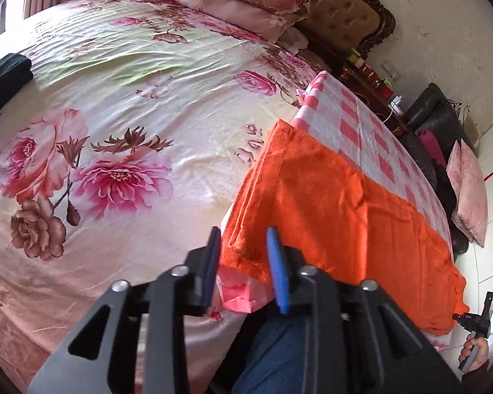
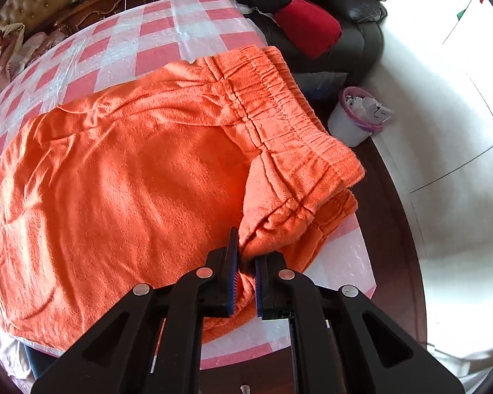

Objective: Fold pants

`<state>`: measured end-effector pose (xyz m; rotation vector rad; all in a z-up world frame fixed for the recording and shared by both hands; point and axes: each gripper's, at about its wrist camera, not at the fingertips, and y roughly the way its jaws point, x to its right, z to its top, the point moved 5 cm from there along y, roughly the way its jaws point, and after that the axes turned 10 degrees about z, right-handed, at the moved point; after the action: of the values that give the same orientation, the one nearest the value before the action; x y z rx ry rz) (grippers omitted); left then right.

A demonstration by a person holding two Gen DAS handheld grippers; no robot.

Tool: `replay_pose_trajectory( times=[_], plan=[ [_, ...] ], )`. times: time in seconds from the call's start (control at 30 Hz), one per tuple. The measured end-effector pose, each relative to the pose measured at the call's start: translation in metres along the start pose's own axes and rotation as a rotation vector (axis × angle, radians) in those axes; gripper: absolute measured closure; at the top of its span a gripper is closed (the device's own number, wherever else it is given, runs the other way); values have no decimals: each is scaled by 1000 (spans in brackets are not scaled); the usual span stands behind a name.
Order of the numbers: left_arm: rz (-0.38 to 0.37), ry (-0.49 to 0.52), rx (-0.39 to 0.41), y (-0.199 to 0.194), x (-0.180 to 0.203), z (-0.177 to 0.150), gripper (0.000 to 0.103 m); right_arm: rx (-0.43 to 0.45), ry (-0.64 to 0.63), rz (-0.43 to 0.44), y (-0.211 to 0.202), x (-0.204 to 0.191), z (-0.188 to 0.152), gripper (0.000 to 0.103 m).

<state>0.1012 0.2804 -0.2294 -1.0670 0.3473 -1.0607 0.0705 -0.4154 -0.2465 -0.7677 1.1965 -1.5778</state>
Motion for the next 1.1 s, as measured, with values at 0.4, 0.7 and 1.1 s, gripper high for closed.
replay_pose_trajectory(
  times=[0.4, 0.7, 1.1],
  plan=[
    [98, 133, -15, 12, 23, 1, 93, -15, 27, 25, 3, 2, 5, 96],
    [146, 88, -29, 6, 7, -4, 94, -20, 60, 77, -2, -1, 10, 97],
    [195, 102, -1, -17, 8, 9, 94, 7, 48, 95, -14, -6, 12, 97]
  ],
)
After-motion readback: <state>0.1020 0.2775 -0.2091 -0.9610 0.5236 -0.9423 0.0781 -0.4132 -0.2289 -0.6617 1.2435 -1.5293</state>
